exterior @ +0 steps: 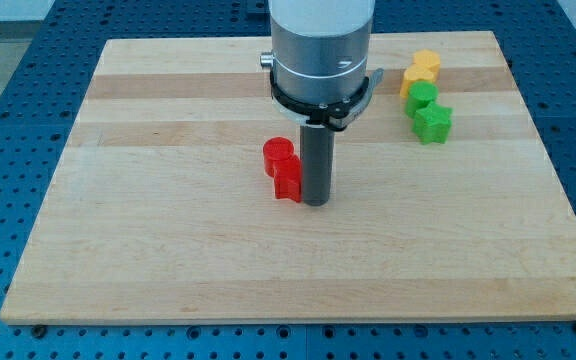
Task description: Move the red star towards top
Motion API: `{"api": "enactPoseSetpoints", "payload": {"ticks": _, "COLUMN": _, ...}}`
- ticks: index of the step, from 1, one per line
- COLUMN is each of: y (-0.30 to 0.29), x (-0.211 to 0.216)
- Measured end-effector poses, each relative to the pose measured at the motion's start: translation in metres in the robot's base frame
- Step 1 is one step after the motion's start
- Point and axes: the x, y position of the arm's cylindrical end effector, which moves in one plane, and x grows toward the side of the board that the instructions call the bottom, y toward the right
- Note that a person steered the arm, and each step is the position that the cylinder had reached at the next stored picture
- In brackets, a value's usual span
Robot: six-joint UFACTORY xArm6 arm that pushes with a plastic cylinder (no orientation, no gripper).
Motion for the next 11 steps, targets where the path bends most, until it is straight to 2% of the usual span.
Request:
{"api": "enactPoseSetpoints", "payload": {"ticks": 3, "y": -0.015, "x": 0.0}}
{"api": "enactPoseSetpoints", "payload": {"ticks": 6, "y": -0.046, "x": 0.027}}
{"api": "enactPoseSetpoints", "payload": {"ticks": 11, "y": -0.056, "x": -0.007}}
